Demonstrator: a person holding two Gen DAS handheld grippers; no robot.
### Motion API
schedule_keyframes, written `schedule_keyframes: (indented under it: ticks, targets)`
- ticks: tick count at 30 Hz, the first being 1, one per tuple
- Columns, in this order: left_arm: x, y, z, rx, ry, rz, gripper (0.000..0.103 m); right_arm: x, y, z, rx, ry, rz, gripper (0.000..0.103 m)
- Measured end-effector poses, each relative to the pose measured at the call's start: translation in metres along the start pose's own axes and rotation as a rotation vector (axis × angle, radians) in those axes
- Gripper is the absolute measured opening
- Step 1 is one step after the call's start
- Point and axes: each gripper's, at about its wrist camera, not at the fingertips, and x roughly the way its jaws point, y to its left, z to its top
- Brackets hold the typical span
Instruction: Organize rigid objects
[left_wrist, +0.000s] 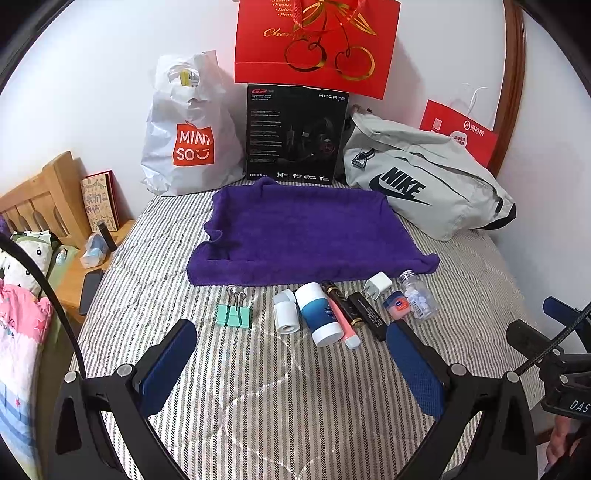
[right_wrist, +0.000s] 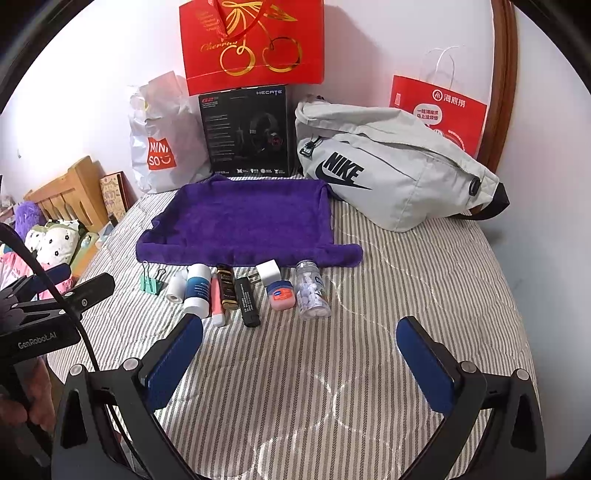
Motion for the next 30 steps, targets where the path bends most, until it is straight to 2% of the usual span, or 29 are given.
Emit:
schedule_keyframes:
  ticks: [30]
  targets:
    - [-0.0004,-0.0001,-0.0004,0.000,0.001,0.002,0.103,-0.0036,0.0052,-0.0018,-0.007,-0.003,0.003,0.103]
